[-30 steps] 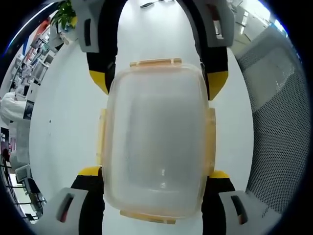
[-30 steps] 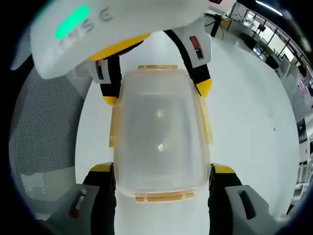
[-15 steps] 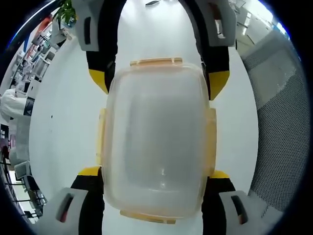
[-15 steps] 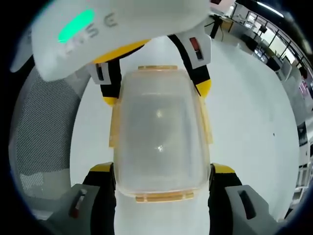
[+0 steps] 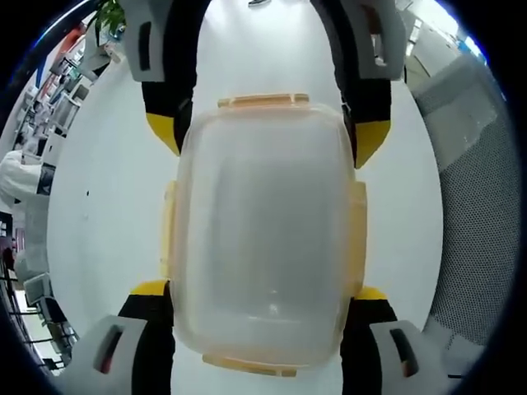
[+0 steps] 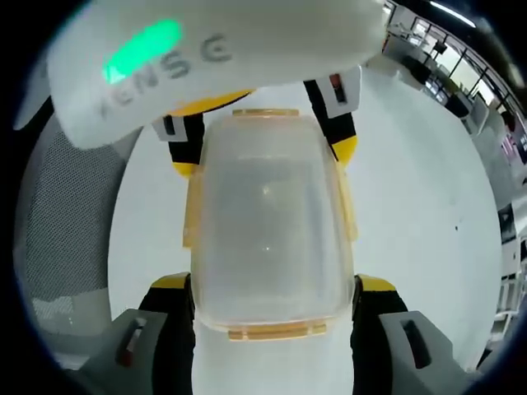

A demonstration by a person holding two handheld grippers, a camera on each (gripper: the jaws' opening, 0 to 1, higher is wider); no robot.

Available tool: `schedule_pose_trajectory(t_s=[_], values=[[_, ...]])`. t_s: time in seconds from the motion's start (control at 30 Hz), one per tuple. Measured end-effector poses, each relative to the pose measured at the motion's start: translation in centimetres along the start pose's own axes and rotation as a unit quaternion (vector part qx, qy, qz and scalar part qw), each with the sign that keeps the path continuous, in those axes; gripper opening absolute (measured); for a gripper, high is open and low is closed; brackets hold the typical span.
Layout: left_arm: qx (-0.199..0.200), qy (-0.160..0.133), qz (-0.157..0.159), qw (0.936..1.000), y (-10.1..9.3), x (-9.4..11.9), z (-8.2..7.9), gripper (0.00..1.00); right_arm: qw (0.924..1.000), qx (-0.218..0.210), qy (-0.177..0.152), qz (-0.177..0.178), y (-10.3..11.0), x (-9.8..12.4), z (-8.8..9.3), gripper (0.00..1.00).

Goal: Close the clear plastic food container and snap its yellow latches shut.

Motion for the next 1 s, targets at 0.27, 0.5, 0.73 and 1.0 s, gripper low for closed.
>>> schedule_pose_trajectory(t_s=[0.27,0.5,0.73,1.0], values=[[0.012,-0.006,0.0,0.9999,1.2,-0.5,0.1,0.81,0.9999,0.002,0.01,-0.002,-1.3,0.1,-0.2,0.75],[0.011,-0.012,0.0,0.9999,1.8,-0.6,0.2,0.81,1.0,0.001,0.006,-0.002,-1.8,0.3,-0.1,0.75],[0.002,-0.02,0.003,0.9998,3.1,-1.3,0.1,0.81,0.9998,-0.011,0.018,0.003,-3.0,0.3,-0.4,0.75],[-0.003,-0.015,0.003,0.9999,4.3,-1.8,0.1,0.81,0.9999,-0.014,0.007,0.003,-4.3,0.6,-0.2,0.76]])
Point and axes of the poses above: the point that each gripper's makers call its tool centre point, and the gripper's own axes: x roughly backward along the fingers, y roughly to its left, z roughly out of its underside, the point moved 5 cm from there along x, roughly backward along the fingers, and after that the axes turned 12 degrees about -z, right-handed, at the moved point
